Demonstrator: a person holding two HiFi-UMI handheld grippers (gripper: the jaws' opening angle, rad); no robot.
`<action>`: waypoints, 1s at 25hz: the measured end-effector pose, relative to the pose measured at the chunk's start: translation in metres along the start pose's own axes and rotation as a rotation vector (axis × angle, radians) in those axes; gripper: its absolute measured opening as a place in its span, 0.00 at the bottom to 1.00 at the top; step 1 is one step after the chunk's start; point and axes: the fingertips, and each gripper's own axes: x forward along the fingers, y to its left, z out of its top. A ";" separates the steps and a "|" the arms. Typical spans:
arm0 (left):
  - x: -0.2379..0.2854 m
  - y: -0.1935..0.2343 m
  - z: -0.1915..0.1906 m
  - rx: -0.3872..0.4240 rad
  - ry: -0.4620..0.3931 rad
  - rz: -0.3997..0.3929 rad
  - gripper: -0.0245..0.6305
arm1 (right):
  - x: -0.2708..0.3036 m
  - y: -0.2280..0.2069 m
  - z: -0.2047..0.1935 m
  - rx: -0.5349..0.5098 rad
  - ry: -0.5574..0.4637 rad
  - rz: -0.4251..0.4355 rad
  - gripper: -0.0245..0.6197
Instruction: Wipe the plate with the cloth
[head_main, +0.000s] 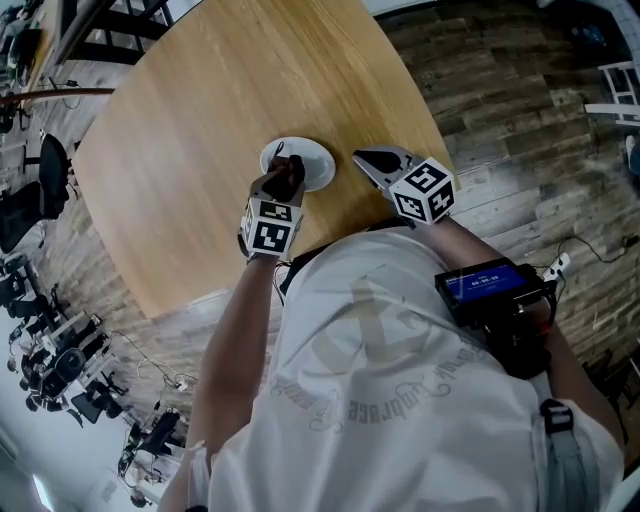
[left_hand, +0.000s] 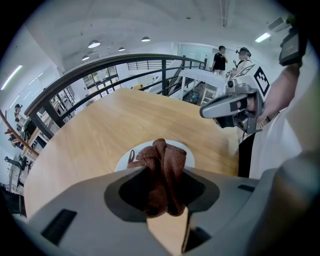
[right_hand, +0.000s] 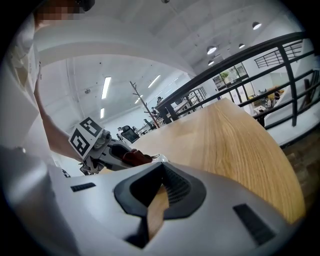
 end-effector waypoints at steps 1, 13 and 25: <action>0.002 0.002 0.003 0.005 -0.005 0.000 0.30 | -0.001 -0.001 0.000 0.002 0.000 -0.004 0.06; 0.027 0.030 0.050 0.045 -0.048 -0.003 0.30 | -0.008 -0.016 0.005 0.029 -0.022 -0.064 0.06; 0.032 0.039 0.037 0.032 0.010 0.018 0.30 | -0.008 -0.015 -0.003 0.037 -0.017 -0.051 0.06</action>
